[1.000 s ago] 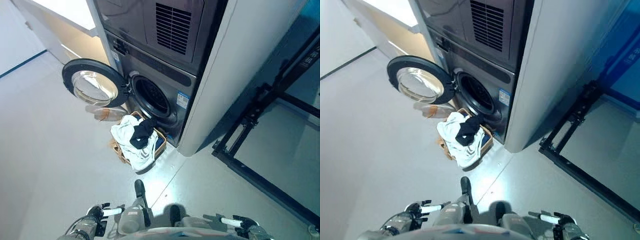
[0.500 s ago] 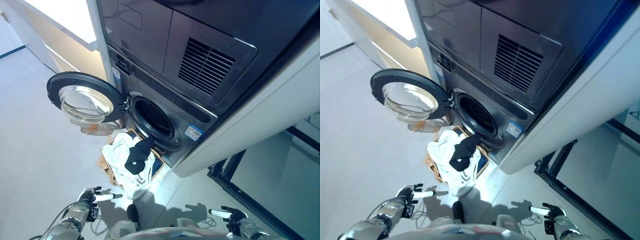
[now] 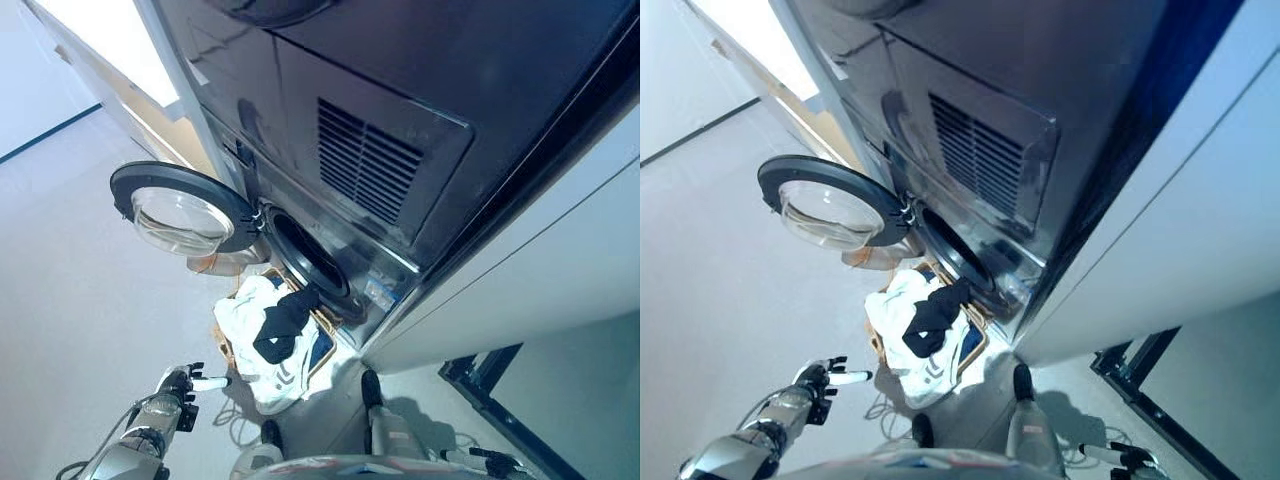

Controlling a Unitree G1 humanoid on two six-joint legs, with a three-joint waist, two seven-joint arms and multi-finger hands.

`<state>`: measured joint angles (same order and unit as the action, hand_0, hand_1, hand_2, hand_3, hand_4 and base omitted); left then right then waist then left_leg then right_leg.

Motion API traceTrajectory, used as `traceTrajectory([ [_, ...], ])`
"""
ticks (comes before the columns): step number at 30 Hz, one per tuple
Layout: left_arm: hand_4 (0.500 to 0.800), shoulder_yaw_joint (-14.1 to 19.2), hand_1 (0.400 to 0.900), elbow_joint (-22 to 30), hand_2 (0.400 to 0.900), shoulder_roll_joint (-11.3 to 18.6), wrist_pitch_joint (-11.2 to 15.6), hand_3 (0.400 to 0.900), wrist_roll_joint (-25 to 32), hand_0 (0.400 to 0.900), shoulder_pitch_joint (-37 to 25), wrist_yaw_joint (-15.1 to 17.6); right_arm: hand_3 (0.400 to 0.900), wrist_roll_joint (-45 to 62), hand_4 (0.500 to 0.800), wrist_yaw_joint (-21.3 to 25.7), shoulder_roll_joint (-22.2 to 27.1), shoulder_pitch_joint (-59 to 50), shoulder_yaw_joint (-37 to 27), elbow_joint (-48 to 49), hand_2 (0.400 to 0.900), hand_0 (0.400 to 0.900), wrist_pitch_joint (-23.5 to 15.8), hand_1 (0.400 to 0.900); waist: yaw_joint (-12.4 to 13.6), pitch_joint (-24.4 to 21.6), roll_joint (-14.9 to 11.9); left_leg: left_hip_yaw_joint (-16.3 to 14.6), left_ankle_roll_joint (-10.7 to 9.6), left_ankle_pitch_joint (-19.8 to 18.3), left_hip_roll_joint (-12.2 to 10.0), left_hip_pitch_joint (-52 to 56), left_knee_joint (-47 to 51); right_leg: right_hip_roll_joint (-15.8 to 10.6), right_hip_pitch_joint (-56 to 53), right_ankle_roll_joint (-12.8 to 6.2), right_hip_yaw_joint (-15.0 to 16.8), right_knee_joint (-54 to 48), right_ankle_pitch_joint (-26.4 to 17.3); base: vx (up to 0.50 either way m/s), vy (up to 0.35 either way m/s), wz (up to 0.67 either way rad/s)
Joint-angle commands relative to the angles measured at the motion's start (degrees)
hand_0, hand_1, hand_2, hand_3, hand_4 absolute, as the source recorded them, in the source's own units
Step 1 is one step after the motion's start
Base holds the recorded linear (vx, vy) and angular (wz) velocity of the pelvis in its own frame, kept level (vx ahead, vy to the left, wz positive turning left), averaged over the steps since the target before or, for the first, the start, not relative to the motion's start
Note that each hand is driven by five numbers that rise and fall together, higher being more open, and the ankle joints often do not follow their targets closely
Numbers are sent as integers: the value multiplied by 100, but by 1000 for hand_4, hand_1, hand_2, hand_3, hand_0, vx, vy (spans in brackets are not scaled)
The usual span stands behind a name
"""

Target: Put the clothes in the basket into the washing machine.

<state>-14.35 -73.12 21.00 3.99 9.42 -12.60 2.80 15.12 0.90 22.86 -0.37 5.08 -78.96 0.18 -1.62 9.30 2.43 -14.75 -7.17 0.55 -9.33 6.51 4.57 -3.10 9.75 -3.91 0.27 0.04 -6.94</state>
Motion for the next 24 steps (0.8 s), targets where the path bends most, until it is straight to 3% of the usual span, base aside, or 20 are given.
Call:
traceTrajectory([
  [1, 800, -109, 900, 53, 900, 545, 192, 900, -164, 900, -489, 80, 900, 145, 800, 95, 239, 185, -132, -196, 900, 900, -58, 900, -199, 44, -307, -264, 91, -272, 64, -64, -386, -332, 474, -420, 43, 1000, 828, 117, -359, 66],
  [6, 800, -409, 900, 288, 900, 472, 247, 900, -74, 900, -822, 94, 900, 327, 800, 164, 429, 460, -392, -203, 900, 900, -113, 900, -662, 86, -111, -944, -74, 117, -319, -233, -231, -157, 551, -292, -275, 1267, 1241, 48, -180, 55],
  [13, 800, -593, 900, 464, 900, 602, 306, 900, -126, 900, -1069, 166, 900, 318, 800, 189, 572, 507, -502, -203, 900, 900, -157, 900, -733, 32, -54, -965, -30, 22, -265, -338, -168, -97, 736, -414, -138, 1118, 1082, 22, 23, -14],
  [20, 800, -790, 900, 144, 900, 1043, 251, 900, -397, 900, -1944, 347, 900, 339, 800, 129, 762, 379, -454, -114, 900, 900, -169, 900, -775, 326, -354, -954, 4, -395, -328, -1012, -1005, -50, 1339, -431, 136, 1368, 914, -97, 33, -18],
  [24, 800, -877, 900, 29, 900, 1261, 249, 900, -319, 900, -2449, 514, 900, 567, 800, 173, 709, 401, -476, -53, 900, 900, -203, 900, -804, 541, -486, -777, 42, -707, -496, -1619, -1782, -17, 1807, -380, 236, 1846, 1024, -108, -51, 2],
])
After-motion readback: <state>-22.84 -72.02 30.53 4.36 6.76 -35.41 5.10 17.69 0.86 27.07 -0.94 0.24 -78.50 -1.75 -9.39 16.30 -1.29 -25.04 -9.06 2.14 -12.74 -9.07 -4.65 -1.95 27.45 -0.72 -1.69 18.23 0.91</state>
